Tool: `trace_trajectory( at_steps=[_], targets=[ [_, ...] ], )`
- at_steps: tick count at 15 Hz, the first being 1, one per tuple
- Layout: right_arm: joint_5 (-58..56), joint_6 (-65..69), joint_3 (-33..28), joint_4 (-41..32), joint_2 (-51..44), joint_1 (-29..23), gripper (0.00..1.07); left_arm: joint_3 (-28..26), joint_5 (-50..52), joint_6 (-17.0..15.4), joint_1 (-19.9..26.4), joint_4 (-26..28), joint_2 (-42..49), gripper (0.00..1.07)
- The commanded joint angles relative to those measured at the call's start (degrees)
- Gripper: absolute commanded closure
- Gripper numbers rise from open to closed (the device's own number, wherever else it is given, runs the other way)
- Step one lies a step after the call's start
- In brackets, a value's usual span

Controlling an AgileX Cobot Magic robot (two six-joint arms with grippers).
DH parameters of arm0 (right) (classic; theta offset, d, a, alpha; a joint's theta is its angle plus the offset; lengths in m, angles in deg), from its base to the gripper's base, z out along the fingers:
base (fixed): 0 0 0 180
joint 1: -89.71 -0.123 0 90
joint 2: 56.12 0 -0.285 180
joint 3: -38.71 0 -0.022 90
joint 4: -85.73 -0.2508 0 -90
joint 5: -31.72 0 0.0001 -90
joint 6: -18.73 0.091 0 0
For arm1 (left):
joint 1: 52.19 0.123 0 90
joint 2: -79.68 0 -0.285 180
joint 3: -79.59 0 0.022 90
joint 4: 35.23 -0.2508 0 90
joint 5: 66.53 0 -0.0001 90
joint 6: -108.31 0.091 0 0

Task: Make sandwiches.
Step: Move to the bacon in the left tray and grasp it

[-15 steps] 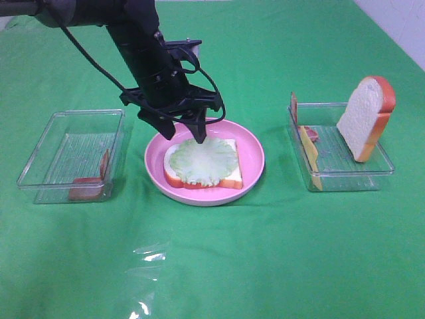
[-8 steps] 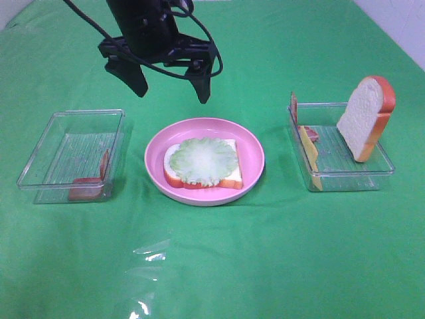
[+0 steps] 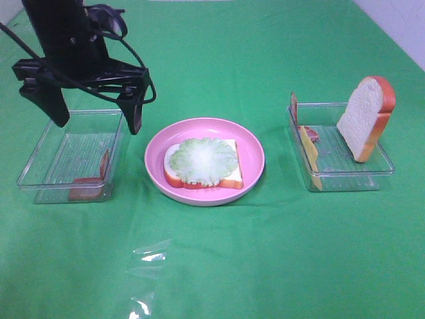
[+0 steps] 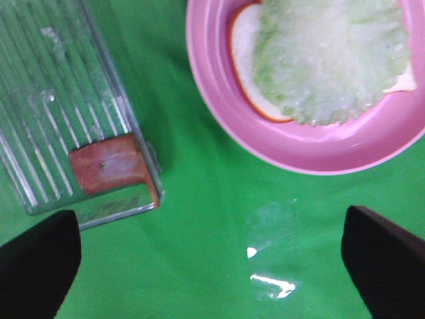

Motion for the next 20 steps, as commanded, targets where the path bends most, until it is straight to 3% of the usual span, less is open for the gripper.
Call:
trace_trajectory(
  at_steps=[1, 11, 13, 15, 17, 18, 20],
  targets=[
    [0.34, -0.52, -0.23, -0.11, -0.92, 0.11, 0.23, 2.86, -1.2, -0.57, 0.86, 0.86, -0.52, 0.06],
    [0.34, -0.52, -0.23, -0.11, -0.92, 0.11, 0.23, 3.95, 9.0, 0.46, 1.09, 0.17, -8.82, 0.06],
    [0.34, -0.52, -0.23, -0.11, -0.92, 0.11, 0.23, 3.95, 8.65, 0.8, 1.09, 0.0, -9.45, 0.1],
    [0.34, -0.52, -0.23, -0.11, -0.92, 0.11, 0.23, 3.95, 8.37, 1.03, 1.09, 0.0, -9.45, 0.17],
    [0.34, -0.52, -0.23, -0.11, -0.92, 0.11, 0.23, 3.95, 6.93, 1.43, 1.09, -0.29, -9.4, 0.46],
    [0.34, -0.52, -0.23, -0.11, -0.92, 0.11, 0.23, 3.95, 6.47, 1.43, 1.09, -0.29, -9.4, 0.56],
    [0.34, -0.52, -0.23, -0.11, -0.92, 0.11, 0.23, 3.95, 5.96, 1.43, 1.09, -0.29, -9.4, 0.59]
  ],
)
